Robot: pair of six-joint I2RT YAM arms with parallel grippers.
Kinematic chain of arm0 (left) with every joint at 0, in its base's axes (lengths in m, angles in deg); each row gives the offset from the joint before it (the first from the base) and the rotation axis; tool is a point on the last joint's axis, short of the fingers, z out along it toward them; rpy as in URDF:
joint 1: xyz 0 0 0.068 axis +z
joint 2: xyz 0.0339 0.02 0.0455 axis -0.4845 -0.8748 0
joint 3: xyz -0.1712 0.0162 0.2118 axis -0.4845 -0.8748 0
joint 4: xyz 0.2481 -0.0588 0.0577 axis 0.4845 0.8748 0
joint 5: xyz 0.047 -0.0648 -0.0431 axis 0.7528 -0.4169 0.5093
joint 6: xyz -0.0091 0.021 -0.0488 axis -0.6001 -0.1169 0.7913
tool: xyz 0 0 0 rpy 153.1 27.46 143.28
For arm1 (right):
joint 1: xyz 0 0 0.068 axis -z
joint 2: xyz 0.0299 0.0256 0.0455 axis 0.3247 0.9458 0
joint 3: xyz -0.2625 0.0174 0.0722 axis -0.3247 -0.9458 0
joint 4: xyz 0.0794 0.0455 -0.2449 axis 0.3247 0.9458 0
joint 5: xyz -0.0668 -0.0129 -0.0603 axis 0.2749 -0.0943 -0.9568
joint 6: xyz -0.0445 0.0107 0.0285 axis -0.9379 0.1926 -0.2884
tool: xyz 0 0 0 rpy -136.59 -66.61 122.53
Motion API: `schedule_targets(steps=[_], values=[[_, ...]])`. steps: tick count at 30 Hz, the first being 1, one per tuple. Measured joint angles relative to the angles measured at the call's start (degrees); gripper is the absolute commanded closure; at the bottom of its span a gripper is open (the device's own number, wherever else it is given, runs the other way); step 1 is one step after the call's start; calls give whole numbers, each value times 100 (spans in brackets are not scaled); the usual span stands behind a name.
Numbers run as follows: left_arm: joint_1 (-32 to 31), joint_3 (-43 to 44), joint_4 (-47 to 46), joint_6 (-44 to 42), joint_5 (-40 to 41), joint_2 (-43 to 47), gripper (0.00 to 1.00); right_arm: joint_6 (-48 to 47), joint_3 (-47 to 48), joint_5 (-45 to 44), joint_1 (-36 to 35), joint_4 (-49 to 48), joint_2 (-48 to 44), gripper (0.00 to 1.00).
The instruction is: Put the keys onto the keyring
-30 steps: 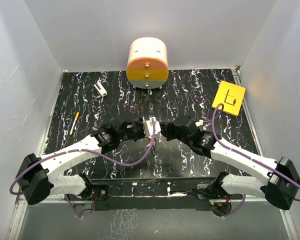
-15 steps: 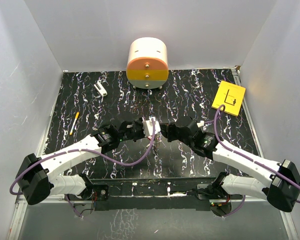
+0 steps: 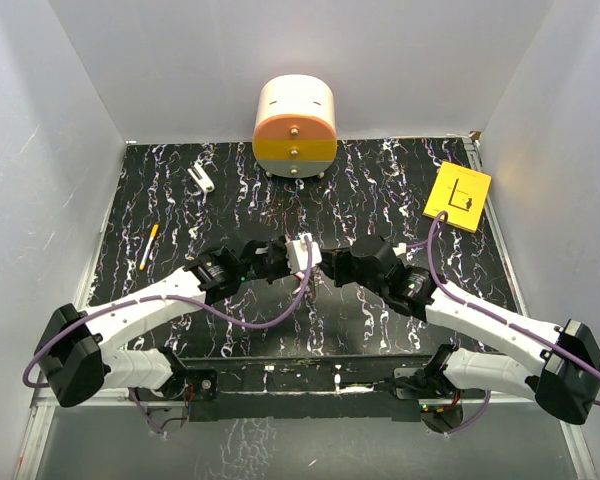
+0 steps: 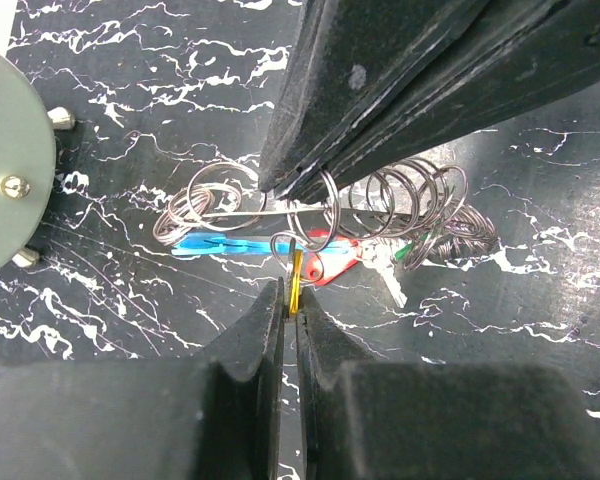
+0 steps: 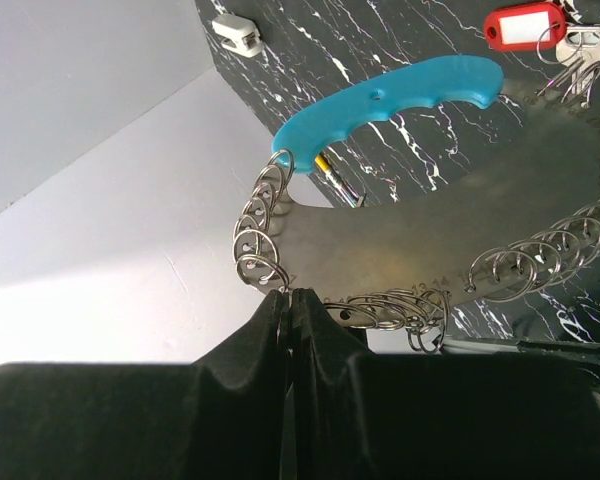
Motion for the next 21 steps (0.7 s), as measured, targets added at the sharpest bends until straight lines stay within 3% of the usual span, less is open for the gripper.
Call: schedule_targets(steps=[9,15,21], values=[[81,85,-33,-35,-63,-166,100,-2,0,0,-17,-22,0,92],[155,260,92,-39,-221,-295,85,0,0,0,-37,-42,0,93],[234,485,525,-61,-455,-341,79,4,0,4,-55,-186,0,92]])
